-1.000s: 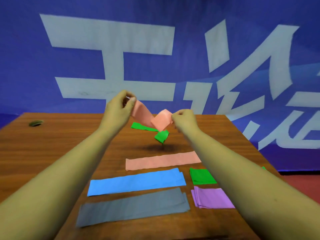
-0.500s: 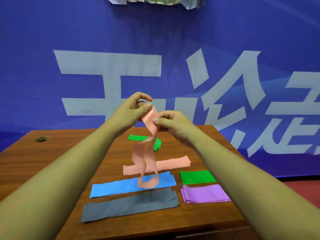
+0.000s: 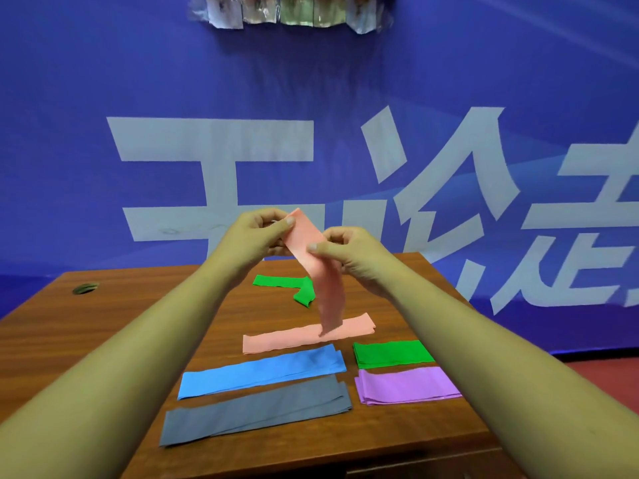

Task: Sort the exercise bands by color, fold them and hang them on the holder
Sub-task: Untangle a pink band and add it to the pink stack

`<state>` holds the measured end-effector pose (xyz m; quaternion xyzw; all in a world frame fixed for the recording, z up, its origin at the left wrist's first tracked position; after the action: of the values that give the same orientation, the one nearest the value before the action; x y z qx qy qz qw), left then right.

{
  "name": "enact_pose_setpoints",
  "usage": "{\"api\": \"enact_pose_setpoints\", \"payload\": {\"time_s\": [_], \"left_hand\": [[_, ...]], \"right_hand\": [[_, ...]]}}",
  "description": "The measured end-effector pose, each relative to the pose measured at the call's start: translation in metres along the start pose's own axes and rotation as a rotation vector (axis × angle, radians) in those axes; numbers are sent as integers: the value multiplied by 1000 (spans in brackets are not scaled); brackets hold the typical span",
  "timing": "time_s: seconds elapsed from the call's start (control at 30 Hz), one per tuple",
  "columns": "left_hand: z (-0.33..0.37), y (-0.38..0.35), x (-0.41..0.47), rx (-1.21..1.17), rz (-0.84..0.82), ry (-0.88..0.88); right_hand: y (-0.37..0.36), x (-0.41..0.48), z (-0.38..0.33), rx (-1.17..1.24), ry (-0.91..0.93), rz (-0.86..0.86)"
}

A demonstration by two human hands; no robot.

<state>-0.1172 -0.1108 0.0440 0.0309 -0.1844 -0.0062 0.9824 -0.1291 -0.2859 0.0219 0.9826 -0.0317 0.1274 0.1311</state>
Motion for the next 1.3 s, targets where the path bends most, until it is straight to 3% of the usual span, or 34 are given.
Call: {"api": "enact_pose_setpoints", "payload": {"time_s": [0.13, 0.4, 0.53, 0.83, 1.1, 1.3], "left_hand": [[-4, 3, 3, 58, 75, -9], [-30, 32, 13, 197, 373, 44], [-68, 65, 9, 253, 500, 156], [-149, 102, -27, 228, 596, 413], [-196, 87, -46, 175, 516, 527], [-219, 73, -51, 110, 430, 546]], "right_hand": [[-4, -10, 16, -122, -46, -119], [-19, -22, 62, -103, -209, -316], [-18, -23, 89, -61, -297, -347], [6, -15, 139, -161, -473, -222], [28, -5, 165, 131, -636, 151], [43, 8, 182, 73, -600, 374]]}}
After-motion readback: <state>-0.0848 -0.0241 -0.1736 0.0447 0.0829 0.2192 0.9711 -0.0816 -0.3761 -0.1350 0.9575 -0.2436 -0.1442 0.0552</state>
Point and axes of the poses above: each hand's wrist, its own x-axis towards the middle knuckle, its own y-axis out of the back of the hand, z = x × y, the point moved 4 cm from there along x, towards the middle knuckle, and after that the axes turned 12 degrees about z, right-handed, at the moved point
